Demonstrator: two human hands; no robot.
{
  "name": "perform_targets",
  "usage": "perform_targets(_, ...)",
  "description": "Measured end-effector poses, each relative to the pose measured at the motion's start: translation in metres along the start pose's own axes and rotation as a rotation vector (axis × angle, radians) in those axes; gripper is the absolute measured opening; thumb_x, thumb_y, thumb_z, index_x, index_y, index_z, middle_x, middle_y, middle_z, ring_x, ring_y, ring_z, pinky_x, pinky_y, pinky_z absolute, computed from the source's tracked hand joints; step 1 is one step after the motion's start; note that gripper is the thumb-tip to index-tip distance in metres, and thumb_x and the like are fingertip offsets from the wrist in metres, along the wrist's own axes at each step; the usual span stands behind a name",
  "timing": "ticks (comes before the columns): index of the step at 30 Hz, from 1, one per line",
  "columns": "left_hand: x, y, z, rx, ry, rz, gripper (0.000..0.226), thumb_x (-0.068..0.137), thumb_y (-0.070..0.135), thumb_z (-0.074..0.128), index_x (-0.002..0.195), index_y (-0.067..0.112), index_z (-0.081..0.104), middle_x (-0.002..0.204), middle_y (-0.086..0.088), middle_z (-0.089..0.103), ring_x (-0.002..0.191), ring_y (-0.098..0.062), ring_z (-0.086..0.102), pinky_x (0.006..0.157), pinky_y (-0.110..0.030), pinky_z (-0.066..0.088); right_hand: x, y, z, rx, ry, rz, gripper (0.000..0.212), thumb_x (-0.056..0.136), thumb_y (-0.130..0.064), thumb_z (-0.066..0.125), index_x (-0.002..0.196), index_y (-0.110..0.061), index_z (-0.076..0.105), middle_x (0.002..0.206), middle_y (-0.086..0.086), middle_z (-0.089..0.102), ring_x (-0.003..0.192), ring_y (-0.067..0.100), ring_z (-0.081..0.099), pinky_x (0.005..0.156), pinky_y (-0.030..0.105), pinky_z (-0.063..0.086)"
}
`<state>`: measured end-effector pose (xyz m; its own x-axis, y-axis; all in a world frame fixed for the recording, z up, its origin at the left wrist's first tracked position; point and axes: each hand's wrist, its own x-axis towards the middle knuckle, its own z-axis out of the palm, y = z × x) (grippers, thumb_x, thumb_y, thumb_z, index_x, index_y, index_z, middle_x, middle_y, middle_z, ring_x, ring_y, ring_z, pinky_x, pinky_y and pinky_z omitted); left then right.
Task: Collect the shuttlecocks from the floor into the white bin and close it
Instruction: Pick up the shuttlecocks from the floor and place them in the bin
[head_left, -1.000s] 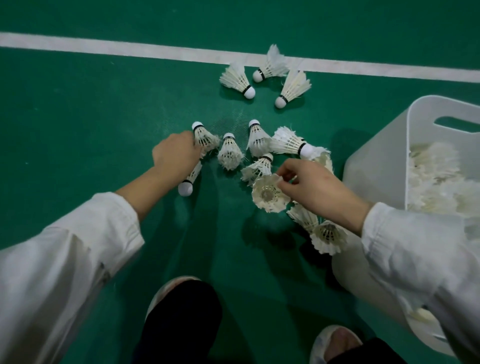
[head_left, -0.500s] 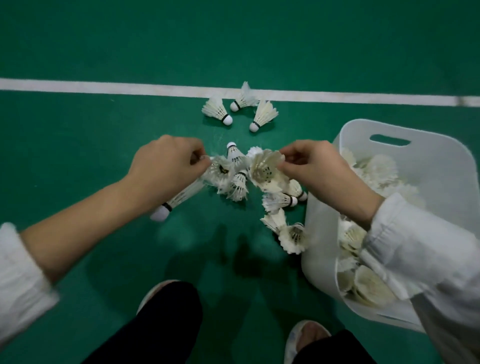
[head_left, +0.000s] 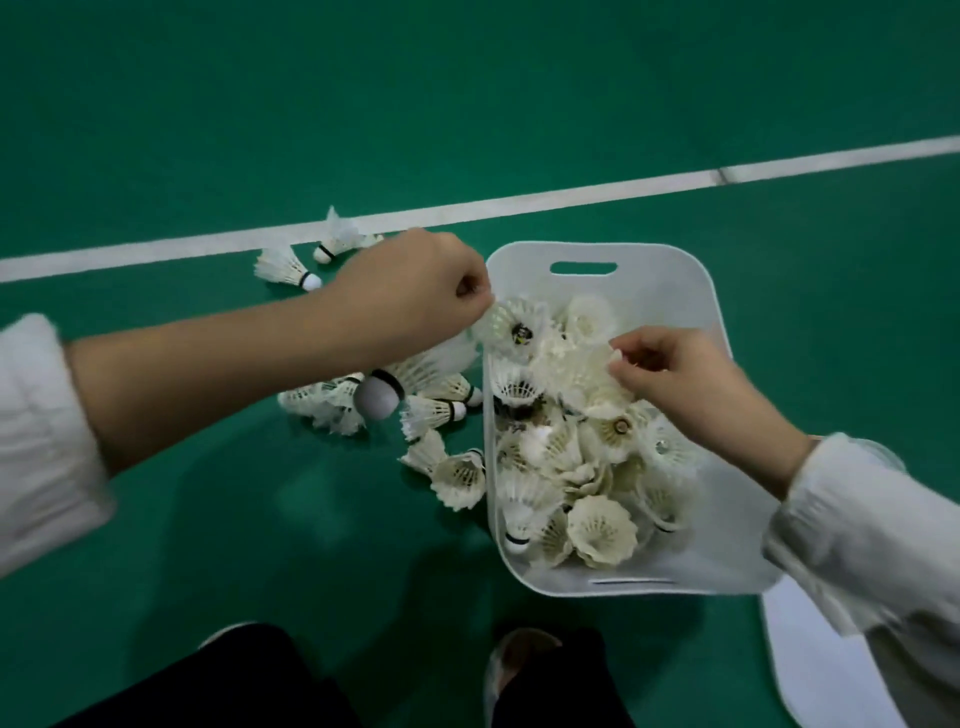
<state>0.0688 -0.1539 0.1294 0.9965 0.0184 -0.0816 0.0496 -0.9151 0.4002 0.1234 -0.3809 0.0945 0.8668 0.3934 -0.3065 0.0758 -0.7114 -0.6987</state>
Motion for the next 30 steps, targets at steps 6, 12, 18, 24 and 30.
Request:
perform_targets(6, 0.025, 0.021, 0.036, -0.146, 0.035, -0.05, 0.014, 0.087, 0.031, 0.055, 0.088, 0.023, 0.066, 0.079, 0.008, 0.063, 0.068, -0.008, 0.054, 0.059, -0.027, 0.039, 0.006, 0.032, 0.026, 0.012, -0.106, -0.077, 0.024, 0.081, -0.008, 0.065, 0.074, -0.028, 0.055, 0.066, -0.01, 0.053, 0.054, 0.002, 0.052, 0.057, 0.015, 0.044)
perform_targets(12, 0.022, 0.028, 0.067, -0.222, 0.017, -0.1, 0.012, 0.087, 0.03, 0.055, 0.088, 0.023, 0.065, 0.082, 0.007, 0.067, 0.054, 0.0, 0.045, 0.049, -0.019, 0.031, -0.008, 0.04, 0.068, -0.44, -0.189, -0.312, 0.019, 0.089, -0.018, 0.054, 0.106, -0.019, 0.061, 0.093, -0.003, 0.067, 0.085, 0.016, 0.062, 0.07, 0.021, 0.043)
perform_targets(18, 0.011, 0.026, 0.077, -0.276, -0.016, -0.117, 0.011, 0.086, 0.03, 0.056, 0.086, 0.024, 0.065, 0.08, 0.008, 0.066, 0.065, -0.003, 0.052, 0.055, -0.021, 0.038, -0.01, 0.045, 0.095, -0.7, -0.255, -0.577, 0.016, 0.071, -0.005, 0.066, 0.086, -0.009, 0.073, 0.087, 0.012, 0.068, 0.088, 0.034, 0.059, 0.07, 0.044, 0.053)
perform_targets(24, 0.01, 0.027, 0.075, -0.371, -0.003, -0.108, 0.009, 0.086, 0.032, 0.058, 0.087, 0.026, 0.065, 0.078, 0.012, 0.065, 0.06, 0.006, 0.051, 0.057, -0.019, 0.04, -0.005, 0.038, 0.033, -0.138, -0.052, -0.141, 0.014, 0.093, -0.024, 0.05, 0.097, -0.022, 0.063, 0.089, -0.004, 0.059, 0.077, 0.013, 0.055, 0.065, 0.021, 0.044)
perform_targets(30, 0.005, 0.047, 0.081, -0.306, -0.035, -0.007, 0.01, 0.088, 0.035, 0.055, 0.089, 0.029, 0.063, 0.087, 0.013, 0.065, 0.076, -0.005, 0.057, 0.071, -0.03, 0.049, -0.006, 0.037, 0.001, 0.501, -0.204, 0.173, 0.037, 0.089, -0.039, 0.052, 0.102, -0.006, 0.062, 0.092, 0.008, 0.057, 0.059, 0.016, 0.058, 0.048, 0.028, 0.046)
